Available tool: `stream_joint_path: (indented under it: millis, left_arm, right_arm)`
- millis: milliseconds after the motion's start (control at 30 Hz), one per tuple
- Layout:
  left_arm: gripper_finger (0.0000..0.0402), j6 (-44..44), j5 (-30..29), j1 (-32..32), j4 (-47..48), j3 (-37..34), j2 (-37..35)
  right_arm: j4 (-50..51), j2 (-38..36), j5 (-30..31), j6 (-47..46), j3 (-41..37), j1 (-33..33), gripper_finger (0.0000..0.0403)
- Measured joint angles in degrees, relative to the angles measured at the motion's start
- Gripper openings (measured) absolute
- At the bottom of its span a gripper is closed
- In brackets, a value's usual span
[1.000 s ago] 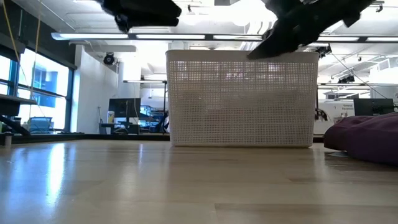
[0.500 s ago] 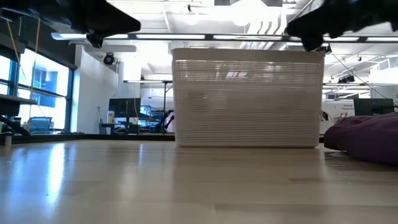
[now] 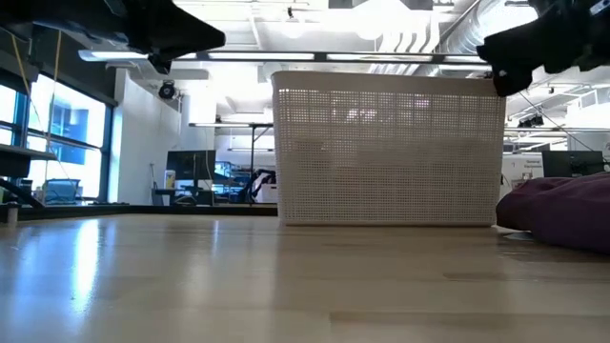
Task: Pick & place medical supplies in basket/bin
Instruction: Return to Home Position
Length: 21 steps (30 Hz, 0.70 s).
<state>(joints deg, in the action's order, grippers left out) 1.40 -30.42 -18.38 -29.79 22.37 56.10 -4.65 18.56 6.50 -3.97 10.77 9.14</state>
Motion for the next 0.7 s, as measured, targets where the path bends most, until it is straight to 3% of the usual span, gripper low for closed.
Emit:
stream_joint_path:
  millis: [233, 433, 700]
  left_arm:
    - [0.0053, -0.04, 0.07, 0.76, 1.6, 0.02, -0.2]
    - [0.0022, -0.07, 0.07, 0.76, 4.16, 0.02, -0.25]
    - [0.0063, 1.27, 1.81, 0.74, 7.47, 0.02, -0.66]
  right_arm:
    - [-1.24, 0.23, -6.17, -2.79, -3.8, 0.03, 0.0083]
    - [-3.89, 0.09, -3.39, -1.07, -4.23, 1.63, 0.0083]
    - [-6.92, 0.08, -1.78, -0.11, -4.21, 5.67, 0.0083]
